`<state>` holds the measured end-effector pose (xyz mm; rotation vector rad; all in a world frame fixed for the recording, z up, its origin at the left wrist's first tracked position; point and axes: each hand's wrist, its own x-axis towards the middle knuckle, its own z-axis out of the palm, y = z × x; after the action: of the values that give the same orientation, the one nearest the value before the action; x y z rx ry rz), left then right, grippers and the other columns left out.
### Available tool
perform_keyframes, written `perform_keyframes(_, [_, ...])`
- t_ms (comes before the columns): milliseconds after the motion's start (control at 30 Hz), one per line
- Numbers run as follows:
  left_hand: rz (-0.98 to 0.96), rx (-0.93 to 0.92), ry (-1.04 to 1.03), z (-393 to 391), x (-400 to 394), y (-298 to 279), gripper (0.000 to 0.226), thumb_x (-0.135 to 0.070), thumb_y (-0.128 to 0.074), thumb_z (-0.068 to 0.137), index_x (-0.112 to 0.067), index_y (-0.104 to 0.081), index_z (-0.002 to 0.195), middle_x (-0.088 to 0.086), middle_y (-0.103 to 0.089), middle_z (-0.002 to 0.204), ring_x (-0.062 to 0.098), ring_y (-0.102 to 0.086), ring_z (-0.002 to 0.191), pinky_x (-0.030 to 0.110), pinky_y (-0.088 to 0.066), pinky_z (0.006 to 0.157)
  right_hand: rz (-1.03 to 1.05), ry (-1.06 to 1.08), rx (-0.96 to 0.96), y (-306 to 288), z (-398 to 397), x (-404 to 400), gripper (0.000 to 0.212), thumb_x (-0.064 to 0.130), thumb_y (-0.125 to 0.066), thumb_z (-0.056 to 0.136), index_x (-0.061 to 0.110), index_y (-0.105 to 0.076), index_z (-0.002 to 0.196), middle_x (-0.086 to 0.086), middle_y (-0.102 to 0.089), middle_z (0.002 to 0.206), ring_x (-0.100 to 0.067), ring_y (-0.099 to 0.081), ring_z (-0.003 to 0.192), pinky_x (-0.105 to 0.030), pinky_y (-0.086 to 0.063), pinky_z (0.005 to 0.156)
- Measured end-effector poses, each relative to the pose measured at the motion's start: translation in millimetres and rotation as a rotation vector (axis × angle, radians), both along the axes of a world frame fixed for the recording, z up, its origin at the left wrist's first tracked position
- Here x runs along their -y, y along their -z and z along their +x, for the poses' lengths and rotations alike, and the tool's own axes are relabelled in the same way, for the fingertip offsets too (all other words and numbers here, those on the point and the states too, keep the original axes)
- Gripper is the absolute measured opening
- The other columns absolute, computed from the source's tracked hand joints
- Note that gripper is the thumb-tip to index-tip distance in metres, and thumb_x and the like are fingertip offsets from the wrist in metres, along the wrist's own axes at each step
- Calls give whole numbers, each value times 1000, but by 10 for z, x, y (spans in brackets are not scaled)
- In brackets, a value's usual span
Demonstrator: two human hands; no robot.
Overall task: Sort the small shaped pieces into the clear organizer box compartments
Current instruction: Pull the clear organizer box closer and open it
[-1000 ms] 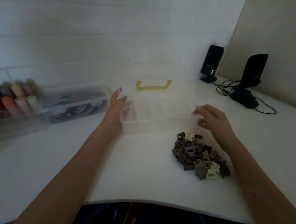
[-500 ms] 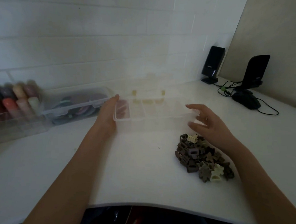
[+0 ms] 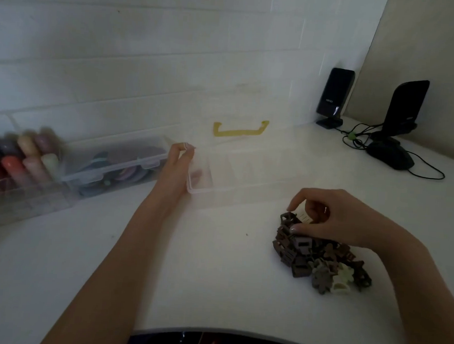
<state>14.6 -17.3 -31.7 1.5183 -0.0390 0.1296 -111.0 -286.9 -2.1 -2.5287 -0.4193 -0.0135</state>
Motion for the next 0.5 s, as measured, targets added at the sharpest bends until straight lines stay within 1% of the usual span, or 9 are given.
perform_keyframes(67, [30, 13, 15, -10, 35, -18, 12, -24, -41, 101, -29, -47, 91, 5, -50, 103, 18, -54, 90, 23, -49, 61, -11, 31, 4, 14, 22, 21, 16, 37, -74, 74, 32, -63, 86, 7, -51, 60, -2, -43, 51, -16, -39, 55])
perform_keyframes(100, [46, 34, 20, -19, 53, -20, 9, -24, -40, 101, -27, -46, 96, 5, -50, 103, 16, -55, 88, 21, -50, 60, -3, 44, 10, 20, 30, 20, 15, 35, -74, 74, 30, -64, 85, 8, -52, 60, -2, -45, 51, -16, -39, 55])
perform_keyframes(167, [91, 75, 34, -63, 103, -29, 7, -22, -37, 103, -21, -43, 107, 5, -50, 104, 4, -56, 78, 12, -48, 54, 4, 55, 30, 28, 35, 1, 13, 31, -74, 75, 26, -66, 83, 8, -54, 60, -1, -46, 52, -14, -40, 55])
perform_keyframes(200, [118, 88, 34, -103, 135, -41, 9, -21, -36, 103, -20, -41, 110, 2, -51, 100, -5, -56, 70, 8, -45, 52, 13, 57, 39, 30, 37, -10, 13, 29, -75, 74, 25, -67, 83, 7, -54, 60, -1, -47, 53, -13, -41, 55])
perform_keyframes(267, [165, 108, 38, -171, 200, -45, 11, -17, -35, 103, -19, -40, 113, -5, -52, 89, -14, -55, 53, 5, -42, 50, 52, 65, 60, 21, 38, -26, 12, 25, -76, 73, 24, -67, 81, 5, -57, 63, -1, -50, 56, -11, -42, 56])
perform_keyframes(300, [168, 117, 47, -191, 221, -37, 12, -16, -35, 103, -18, -40, 113, -7, -52, 87, -14, -55, 51, 6, -43, 51, 77, 69, 76, 11, 36, -31, 12, 23, -77, 73, 25, -67, 80, 5, -59, 66, -1, -52, 58, -10, -42, 57])
perform_keyframes(400, [140, 113, 60, -237, 276, -33, 9, -19, -39, 102, -22, -43, 109, -4, -57, 87, -9, -59, 54, 24, -51, 65, 197, 66, 130, -18, 29, -73, 18, 17, -76, 74, 28, -63, 80, 4, -63, 75, -3, -58, 65, -12, -48, 61])
perform_keyframes(433, [131, 115, 54, -238, 291, -23, 8, -20, -41, 101, -26, -45, 105, -4, -57, 88, -7, -61, 56, 30, -52, 70, 266, 59, 146, -28, 20, -104, 21, 15, -76, 74, 27, -61, 83, 5, -63, 78, -5, -60, 66, -14, -50, 62])
perform_keyframes(500, [118, 150, 30, -239, 325, 7, 14, -22, -44, 100, -35, -48, 96, -6, -58, 89, 0, -65, 63, 41, -54, 81, 398, 47, 183, -39, 3, -179, 24, 11, -75, 75, 23, -58, 87, 6, -64, 80, -10, -63, 67, -19, -54, 62])
